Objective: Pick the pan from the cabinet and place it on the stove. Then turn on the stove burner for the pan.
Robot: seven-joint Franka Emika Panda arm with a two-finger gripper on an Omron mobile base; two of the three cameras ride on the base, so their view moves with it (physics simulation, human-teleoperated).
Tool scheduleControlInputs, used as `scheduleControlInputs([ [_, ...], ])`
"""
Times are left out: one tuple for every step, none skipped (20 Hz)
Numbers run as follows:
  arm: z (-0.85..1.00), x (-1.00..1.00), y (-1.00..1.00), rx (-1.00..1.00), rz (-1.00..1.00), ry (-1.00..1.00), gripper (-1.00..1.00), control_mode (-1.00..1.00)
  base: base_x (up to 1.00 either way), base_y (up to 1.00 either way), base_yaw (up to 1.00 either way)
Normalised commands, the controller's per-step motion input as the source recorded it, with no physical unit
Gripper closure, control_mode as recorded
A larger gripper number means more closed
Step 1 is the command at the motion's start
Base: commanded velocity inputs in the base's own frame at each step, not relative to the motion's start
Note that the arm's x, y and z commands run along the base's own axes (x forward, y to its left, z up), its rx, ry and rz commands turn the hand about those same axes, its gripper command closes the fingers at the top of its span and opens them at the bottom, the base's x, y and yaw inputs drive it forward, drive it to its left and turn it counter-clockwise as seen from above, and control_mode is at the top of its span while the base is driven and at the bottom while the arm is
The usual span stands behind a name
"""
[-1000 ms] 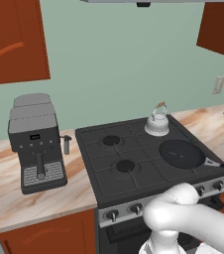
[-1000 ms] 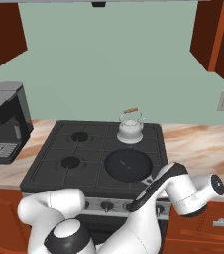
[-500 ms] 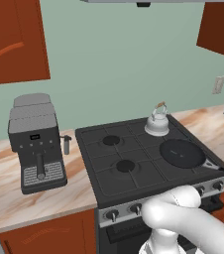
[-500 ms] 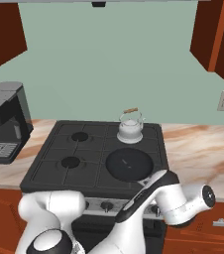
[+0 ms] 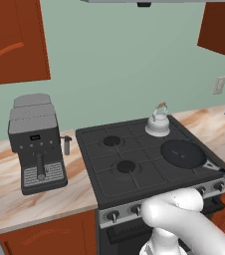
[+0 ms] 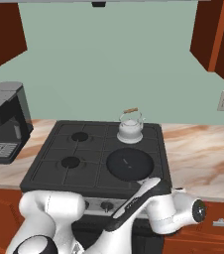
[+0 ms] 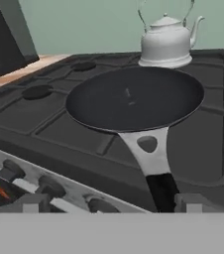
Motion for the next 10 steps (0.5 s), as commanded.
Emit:
scheduleControlInputs([
  [0.1, 0.0, 0.0, 0.0, 0.0, -0.28, -1.0, -1.0, 0.0, 0.0, 0.0],
  [0.14, 0.0, 0.0, 0.0, 0.0, -0.28, -1.0, -1.0, 0.0, 0.0, 0.0],
  [0.12, 0.0, 0.0, 0.0, 0.0, -0.28, -1.0, -1.0, 0.0, 0.0, 0.0],
  [0.15, 0.0, 0.0, 0.0, 0.0, -0.29, -1.0, -1.0, 0.0, 0.0, 0.0],
  [0.16, 0.0, 0.0, 0.0, 0.0, -0.29, -1.0, -1.0, 0.0, 0.0, 0.0],
  [0.17, 0.0, 0.0, 0.0, 0.0, -0.29, -1.0, -1.0, 0.0, 0.0, 0.0],
  [0.17, 0.0, 0.0, 0.0, 0.0, -0.29, -1.0, -1.0, 0.0, 0.0, 0.0],
  [0.2, 0.0, 0.0, 0.0, 0.0, -0.29, -1.0, -1.0, 0.0, 0.0, 0.0],
  [0.21, 0.0, 0.0, 0.0, 0.0, -0.3, -1.0, -1.0, 0.0, 0.0, 0.0],
  [0.24, 0.0, 0.0, 0.0, 0.0, -0.3, -1.0, -1.0, 0.0, 0.0, 0.0],
])
